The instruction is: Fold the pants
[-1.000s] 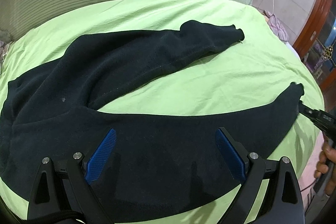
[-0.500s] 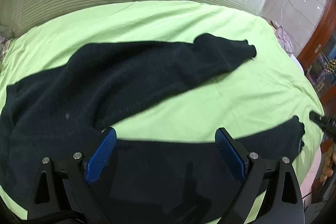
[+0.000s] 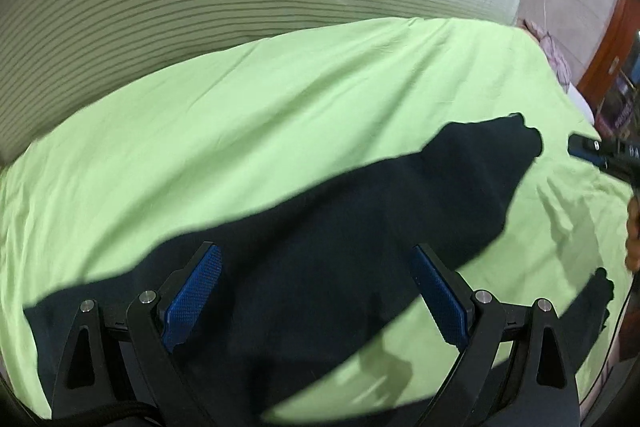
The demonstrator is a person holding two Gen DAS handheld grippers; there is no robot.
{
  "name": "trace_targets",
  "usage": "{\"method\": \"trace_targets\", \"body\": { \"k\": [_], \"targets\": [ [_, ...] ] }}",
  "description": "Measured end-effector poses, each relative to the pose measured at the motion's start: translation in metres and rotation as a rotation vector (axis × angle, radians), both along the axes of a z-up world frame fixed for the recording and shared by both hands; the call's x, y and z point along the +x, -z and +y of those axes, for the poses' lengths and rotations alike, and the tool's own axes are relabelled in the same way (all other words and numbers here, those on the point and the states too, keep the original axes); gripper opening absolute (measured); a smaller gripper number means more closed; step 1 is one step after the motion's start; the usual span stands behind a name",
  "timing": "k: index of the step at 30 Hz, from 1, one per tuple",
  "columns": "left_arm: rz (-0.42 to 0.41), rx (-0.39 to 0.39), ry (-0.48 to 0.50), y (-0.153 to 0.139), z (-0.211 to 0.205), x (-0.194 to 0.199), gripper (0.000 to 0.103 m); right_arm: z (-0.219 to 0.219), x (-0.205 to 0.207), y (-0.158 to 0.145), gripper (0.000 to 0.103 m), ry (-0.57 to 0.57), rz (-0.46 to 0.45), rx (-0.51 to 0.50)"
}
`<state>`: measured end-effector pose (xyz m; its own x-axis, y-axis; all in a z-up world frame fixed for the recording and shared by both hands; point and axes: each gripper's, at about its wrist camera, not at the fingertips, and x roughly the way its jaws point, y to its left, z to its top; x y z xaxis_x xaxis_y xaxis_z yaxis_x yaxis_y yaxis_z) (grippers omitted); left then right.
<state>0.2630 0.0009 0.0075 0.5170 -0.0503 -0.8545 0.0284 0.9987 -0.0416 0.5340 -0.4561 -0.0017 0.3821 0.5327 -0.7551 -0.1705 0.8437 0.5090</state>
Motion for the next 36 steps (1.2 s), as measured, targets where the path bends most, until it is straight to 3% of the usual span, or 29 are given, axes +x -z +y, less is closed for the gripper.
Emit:
{"method": "trace_targets", "body": {
  "k": [6, 8, 13, 16, 18, 20, 23, 25, 29, 36],
  "targets": [
    [0.083, -0.024, 0.074, 0.023, 0.011, 0.049, 0.096, 0.015, 0.049, 0.023, 0.035, -0.065, 0.063, 0.004],
    [0.121, -0.068, 0.119, 0.033, 0.011, 0.062, 0.095, 0.023, 0.058, 0.031, 0.035, -0.098, 0.084, -0.008],
    [0.188, -0.070, 0.169, 0.054, 0.009, 0.089, 0.092, 0.038, 0.066, 0.043, 0.035, -0.171, 0.101, -0.022],
    [0.248, -0.104, 0.203, 0.065, 0.008, 0.102, 0.081, 0.041, 0.068, 0.044, 0.033, -0.171, 0.093, -0.052],
    [0.264, -0.121, 0.225, 0.066, 0.005, 0.105, 0.071, 0.041, 0.067, 0.042, 0.009, -0.163, 0.086, -0.075],
    [0.282, -0.168, 0.252, 0.065, 0.005, 0.107, 0.044, 0.038, 0.064, 0.037, 0.007, -0.159, 0.064, -0.064],
    [0.306, -0.191, 0.277, 0.062, 0.003, 0.105, 0.016, 0.034, 0.056, 0.021, 0.006, -0.149, 0.009, -0.059],
    [0.292, -0.220, 0.290, 0.053, 0.002, 0.103, 0.010, 0.027, 0.049, 0.009, 0.006, -0.135, -0.020, -0.042],
    [0.247, -0.285, 0.305, 0.034, 0.005, 0.077, 0.010, 0.010, 0.030, -0.010, 0.006, -0.122, -0.060, -0.015],
    [0.203, -0.332, 0.322, 0.013, 0.007, 0.024, 0.009, -0.028, -0.027, -0.025, 0.006, -0.116, -0.102, 0.038]
  ]
}}
